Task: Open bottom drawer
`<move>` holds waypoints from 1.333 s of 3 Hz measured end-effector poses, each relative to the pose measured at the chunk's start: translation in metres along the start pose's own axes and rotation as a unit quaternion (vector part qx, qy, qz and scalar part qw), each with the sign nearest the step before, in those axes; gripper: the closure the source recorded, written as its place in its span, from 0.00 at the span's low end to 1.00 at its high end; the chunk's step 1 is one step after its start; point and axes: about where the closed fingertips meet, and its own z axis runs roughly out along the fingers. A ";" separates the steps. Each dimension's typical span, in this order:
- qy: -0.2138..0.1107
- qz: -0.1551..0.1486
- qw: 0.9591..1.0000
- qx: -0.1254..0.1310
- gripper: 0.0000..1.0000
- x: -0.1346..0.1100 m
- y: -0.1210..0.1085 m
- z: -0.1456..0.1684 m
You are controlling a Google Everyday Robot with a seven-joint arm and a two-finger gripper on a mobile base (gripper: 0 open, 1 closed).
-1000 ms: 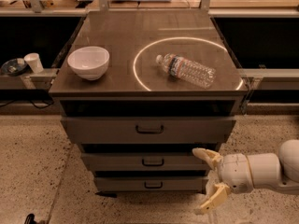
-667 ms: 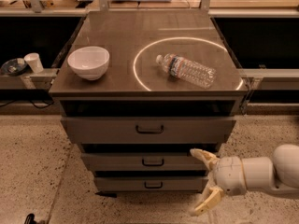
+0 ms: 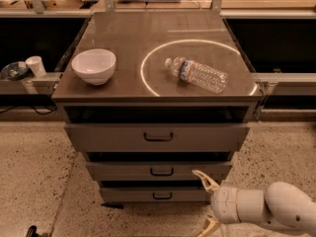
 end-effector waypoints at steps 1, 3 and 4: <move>0.000 -0.002 1.000 0.007 0.00 0.003 -0.002 0.004; 0.031 -0.015 0.996 -0.086 0.00 0.046 0.007 0.074; 0.049 -0.014 0.992 -0.118 0.00 0.108 0.019 0.126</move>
Offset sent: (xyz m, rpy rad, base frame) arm 0.0067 0.0309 -0.0199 -0.0805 0.0214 0.1436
